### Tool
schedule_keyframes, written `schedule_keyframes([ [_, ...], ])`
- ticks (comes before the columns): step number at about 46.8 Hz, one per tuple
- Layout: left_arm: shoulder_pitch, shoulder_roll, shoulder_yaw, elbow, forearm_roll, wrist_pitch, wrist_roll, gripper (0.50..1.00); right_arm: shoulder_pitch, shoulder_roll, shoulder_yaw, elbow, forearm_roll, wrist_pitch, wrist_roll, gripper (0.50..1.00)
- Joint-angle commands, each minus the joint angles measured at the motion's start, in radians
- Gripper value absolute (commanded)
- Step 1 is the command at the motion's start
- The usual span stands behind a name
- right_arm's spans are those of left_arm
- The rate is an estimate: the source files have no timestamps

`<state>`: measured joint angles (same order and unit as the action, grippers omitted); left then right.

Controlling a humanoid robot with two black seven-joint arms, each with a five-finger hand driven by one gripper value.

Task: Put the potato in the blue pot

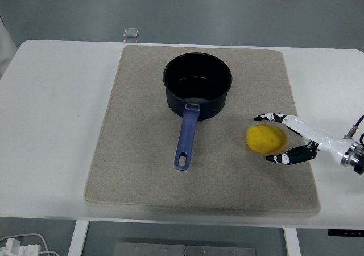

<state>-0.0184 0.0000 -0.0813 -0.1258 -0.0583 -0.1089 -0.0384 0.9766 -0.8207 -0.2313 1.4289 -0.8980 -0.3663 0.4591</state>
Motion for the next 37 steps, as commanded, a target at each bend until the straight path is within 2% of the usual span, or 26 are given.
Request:
schedule_keyframes([
  [1,0.000,0.000,0.000,0.000,0.000,0.000,0.000,1.000,0.004,0.003,-0.011,-0.007,0.004,0.006,-0.007,0.500],
  [37,0.000,0.000,0.000,0.000,0.000,0.000,0.000,1.000,0.008,-0.002,-0.017,-0.024,0.019,0.006,-0.008,0.500],
])
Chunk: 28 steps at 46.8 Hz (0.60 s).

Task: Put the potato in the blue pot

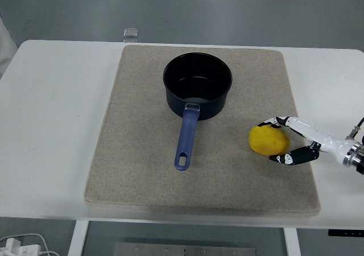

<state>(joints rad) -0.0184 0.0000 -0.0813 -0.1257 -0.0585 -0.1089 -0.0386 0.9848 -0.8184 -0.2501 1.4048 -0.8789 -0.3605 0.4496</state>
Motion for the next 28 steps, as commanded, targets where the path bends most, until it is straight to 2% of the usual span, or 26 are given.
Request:
schedule_keyframes([
  [1,0.000,0.000,0.000,0.000,0.000,0.000,0.000,1.000,0.000,-0.005,0.002,0.000,0.000,0.000,0.000,0.500],
  [28,0.000,0.000,0.000,0.000,0.000,0.000,0.000,1.000,0.018,-0.013,0.009,0.002,0.002,0.000,0.001,0.500],
])
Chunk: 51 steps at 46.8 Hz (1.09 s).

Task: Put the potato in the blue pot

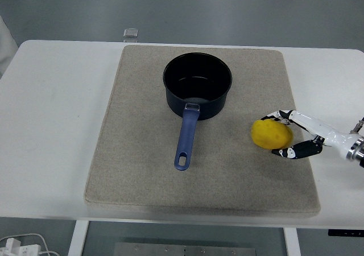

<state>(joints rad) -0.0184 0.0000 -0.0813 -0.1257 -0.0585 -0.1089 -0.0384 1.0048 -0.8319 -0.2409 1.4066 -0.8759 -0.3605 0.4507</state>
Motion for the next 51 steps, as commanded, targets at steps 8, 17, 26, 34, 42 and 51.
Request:
schedule_keyframes([
  [8,0.000,0.000,0.000,0.000,0.000,0.000,0.000,1.000,0.000,-0.003,0.003,-0.001,0.000,0.000,0.000,0.500],
  [17,0.000,0.000,0.000,0.000,0.000,0.000,0.000,1.000,0.037,-0.012,0.005,-0.024,0.003,0.034,0.002,0.500],
  [26,0.000,0.000,0.000,0.000,0.000,0.000,0.000,1.000,0.104,-0.042,0.025,-0.090,0.069,0.123,0.011,0.500],
  [34,0.000,0.000,0.000,0.000,0.000,0.000,0.000,1.000,0.147,-0.078,0.097,-0.135,0.087,0.212,0.011,0.500],
  [42,0.000,0.000,0.000,0.000,0.000,0.000,0.000,1.000,0.175,-0.089,0.175,-0.207,0.089,0.294,0.008,0.500],
  [51,0.000,0.000,0.000,0.000,0.000,0.000,0.000,1.000,0.201,-0.087,0.196,-0.241,0.089,0.336,0.005,0.500],
])
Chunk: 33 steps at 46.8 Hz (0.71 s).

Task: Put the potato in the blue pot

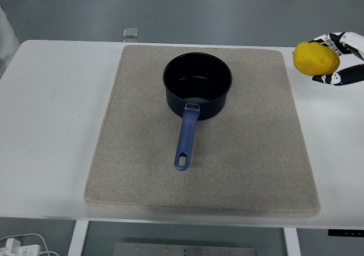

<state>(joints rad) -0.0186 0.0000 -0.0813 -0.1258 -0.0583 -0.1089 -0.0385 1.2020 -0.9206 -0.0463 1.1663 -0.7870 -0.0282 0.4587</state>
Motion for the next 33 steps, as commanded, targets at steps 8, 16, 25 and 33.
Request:
schedule_keyframes([
  [8,0.000,0.000,0.000,0.000,0.000,0.000,0.000,1.000,0.014,0.017,0.002,-0.002,0.015,-0.003,-0.011,0.500],
  [16,0.000,0.000,0.000,0.000,0.000,0.000,0.000,1.000,0.076,0.124,-0.009,-0.003,0.075,-0.006,-0.051,0.500],
  [25,0.000,0.000,0.000,0.000,0.000,0.000,0.000,1.000,0.122,0.275,-0.018,-0.043,0.083,-0.012,-0.097,0.500],
  [33,0.000,0.000,0.000,0.000,0.000,0.000,0.000,1.000,0.148,0.431,-0.023,-0.131,0.083,-0.010,-0.124,0.500],
])
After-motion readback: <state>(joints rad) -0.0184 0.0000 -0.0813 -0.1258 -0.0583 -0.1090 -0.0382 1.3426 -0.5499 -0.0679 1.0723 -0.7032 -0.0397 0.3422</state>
